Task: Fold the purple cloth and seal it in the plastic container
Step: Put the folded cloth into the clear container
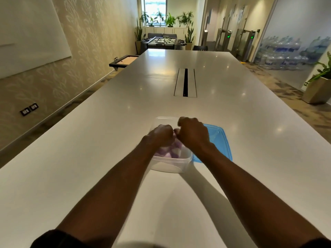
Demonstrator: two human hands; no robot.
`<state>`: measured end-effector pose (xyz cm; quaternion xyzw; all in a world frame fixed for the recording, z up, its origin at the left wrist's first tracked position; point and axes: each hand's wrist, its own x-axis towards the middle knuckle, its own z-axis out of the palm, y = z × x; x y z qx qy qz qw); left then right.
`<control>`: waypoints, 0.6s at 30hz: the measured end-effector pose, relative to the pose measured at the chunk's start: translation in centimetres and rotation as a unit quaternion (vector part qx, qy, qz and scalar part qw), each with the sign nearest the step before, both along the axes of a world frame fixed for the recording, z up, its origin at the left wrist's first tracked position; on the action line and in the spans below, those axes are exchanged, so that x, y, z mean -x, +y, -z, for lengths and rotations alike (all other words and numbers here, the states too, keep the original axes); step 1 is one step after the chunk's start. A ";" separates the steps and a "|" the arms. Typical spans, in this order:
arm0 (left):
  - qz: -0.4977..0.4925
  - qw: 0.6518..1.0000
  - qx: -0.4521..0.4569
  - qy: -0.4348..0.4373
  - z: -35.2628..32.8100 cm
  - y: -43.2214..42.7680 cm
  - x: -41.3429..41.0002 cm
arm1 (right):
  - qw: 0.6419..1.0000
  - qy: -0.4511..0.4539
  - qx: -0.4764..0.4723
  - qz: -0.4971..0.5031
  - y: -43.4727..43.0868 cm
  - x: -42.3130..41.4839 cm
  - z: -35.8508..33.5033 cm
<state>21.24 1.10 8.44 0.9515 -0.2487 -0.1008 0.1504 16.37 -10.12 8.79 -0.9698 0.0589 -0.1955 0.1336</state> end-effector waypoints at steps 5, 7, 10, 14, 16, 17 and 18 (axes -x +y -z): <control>-0.066 0.981 0.156 -0.095 -1.9 1.9 2.7 | 0.973 -0.074 -0.122 0.182 -6.9 4.2 2.1; -0.073 0.963 0.223 -0.133 -2.0 2.6 5.1 | 0.967 -0.034 -0.126 0.220 -9.2 6.0 4.4; -0.084 0.939 0.304 -0.139 -0.8 2.9 8.5 | 0.956 0.043 -0.135 0.256 -10.6 7.6 7.4; -0.070 0.925 0.330 -0.174 1.4 1.6 12.1 | 0.944 0.097 -0.150 0.276 -10.9 8.7 8.6; -0.067 0.919 0.342 -0.186 2.1 1.0 13.5 | 0.943 0.109 -0.164 0.270 -10.9 8.9 8.4; -0.067 0.915 0.350 -0.191 2.4 0.9 14.2 | 0.941 0.112 -0.176 0.265 -10.9 9.1 8.3; -0.068 0.911 0.359 -0.193 2.7 0.7 14.8 | 0.940 0.113 -0.187 0.262 -11.0 9.3 8.1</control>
